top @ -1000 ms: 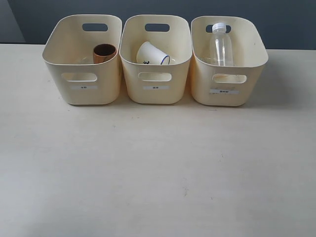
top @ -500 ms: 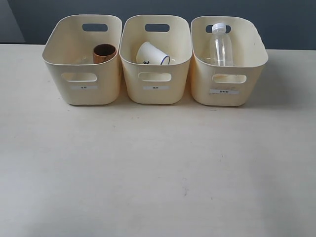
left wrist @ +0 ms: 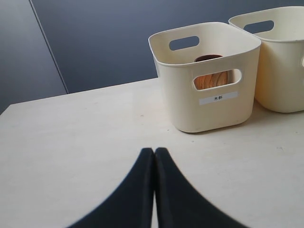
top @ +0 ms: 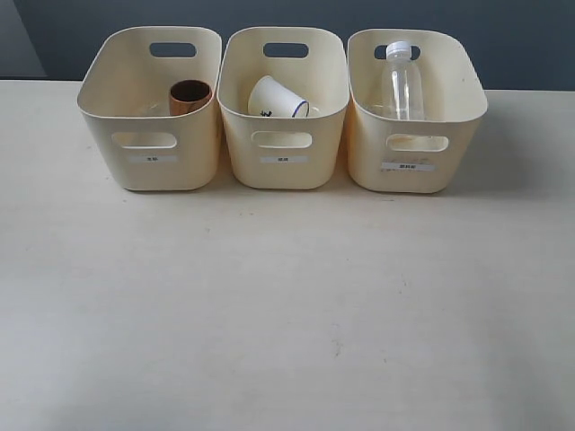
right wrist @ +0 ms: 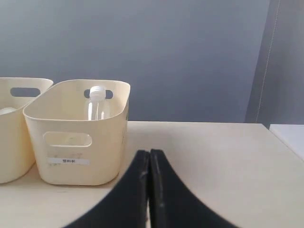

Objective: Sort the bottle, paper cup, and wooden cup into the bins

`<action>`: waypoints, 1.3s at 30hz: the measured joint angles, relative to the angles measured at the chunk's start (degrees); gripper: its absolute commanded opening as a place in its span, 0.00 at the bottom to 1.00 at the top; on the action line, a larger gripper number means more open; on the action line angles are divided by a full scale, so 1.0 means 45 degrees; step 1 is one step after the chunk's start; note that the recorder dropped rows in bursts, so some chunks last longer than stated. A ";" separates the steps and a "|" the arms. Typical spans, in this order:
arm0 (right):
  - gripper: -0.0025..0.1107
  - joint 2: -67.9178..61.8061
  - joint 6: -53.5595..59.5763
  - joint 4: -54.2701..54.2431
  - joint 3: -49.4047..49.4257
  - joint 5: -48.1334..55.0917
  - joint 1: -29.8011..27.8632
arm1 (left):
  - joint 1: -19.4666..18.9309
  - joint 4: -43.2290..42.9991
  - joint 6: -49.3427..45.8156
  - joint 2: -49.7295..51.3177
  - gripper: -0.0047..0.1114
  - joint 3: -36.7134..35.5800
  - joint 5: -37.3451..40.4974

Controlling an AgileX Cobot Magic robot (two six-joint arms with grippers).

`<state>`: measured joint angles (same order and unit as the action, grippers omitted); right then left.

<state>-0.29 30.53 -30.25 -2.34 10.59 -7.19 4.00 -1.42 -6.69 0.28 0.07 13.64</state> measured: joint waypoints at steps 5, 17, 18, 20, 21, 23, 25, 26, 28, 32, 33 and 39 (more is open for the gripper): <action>0.01 0.0000 -0.0646 0.0553 0.0458 -0.0534 0.0000 | 0.0000 0.0000 0.0000 0.0000 0.04 0.0000 0.0000; 0.01 0.0000 -0.6960 0.6911 0.0458 -0.1273 0.0761 | 0.0000 0.0000 0.0000 0.0000 0.04 0.0000 0.0000; 0.01 0.0000 -0.6993 0.6938 0.0458 -0.1273 0.0761 | 0.0000 0.0000 0.0000 0.0000 0.04 0.0000 0.0000; 0.01 0.0000 -0.7046 0.7021 0.0458 -0.1294 0.0761 | 0.0000 0.0000 0.0000 0.0000 0.04 0.0000 0.0000; 0.01 0.0000 -0.7046 0.7021 0.0458 -0.1294 0.0761 | 0.0000 0.0000 0.0000 0.0000 0.04 0.0000 0.0000; 0.01 0.0000 -0.7046 0.7021 0.0458 -0.1294 0.0761 | 0.0000 0.0000 0.0000 0.0000 0.04 0.0000 0.0000; 0.01 0.0000 -0.7046 0.7021 0.0458 -0.1294 0.0761 | 0.0000 0.0000 0.0000 0.0000 0.04 0.0000 0.0000; 0.01 0.0000 -0.7046 0.7021 0.0458 -0.1294 0.0761 | 0.0000 0.0000 0.0000 0.0000 0.04 0.0000 0.0000; 0.01 0.0000 -0.7046 0.7046 0.0458 -0.1294 0.0761 | 0.0000 0.0000 0.0000 0.0000 0.04 0.0000 0.0000; 0.01 0.0000 -0.7046 0.7046 0.0458 -0.1294 0.0761 | 0.0000 0.0000 0.0000 0.0000 0.04 0.0000 0.0000; 0.01 0.0000 -0.7046 0.7046 0.0458 -0.1294 0.0761 | 0.0000 0.0000 0.0000 0.0000 0.04 0.0000 0.0000; 0.01 0.0000 -0.7073 0.7046 0.0458 -0.1294 0.0761 | 0.0000 0.0000 0.0000 0.0000 0.04 0.0000 0.0000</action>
<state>-0.29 -1.30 1.46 -0.28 4.77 -3.77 4.00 -1.42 -6.69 0.28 0.07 13.64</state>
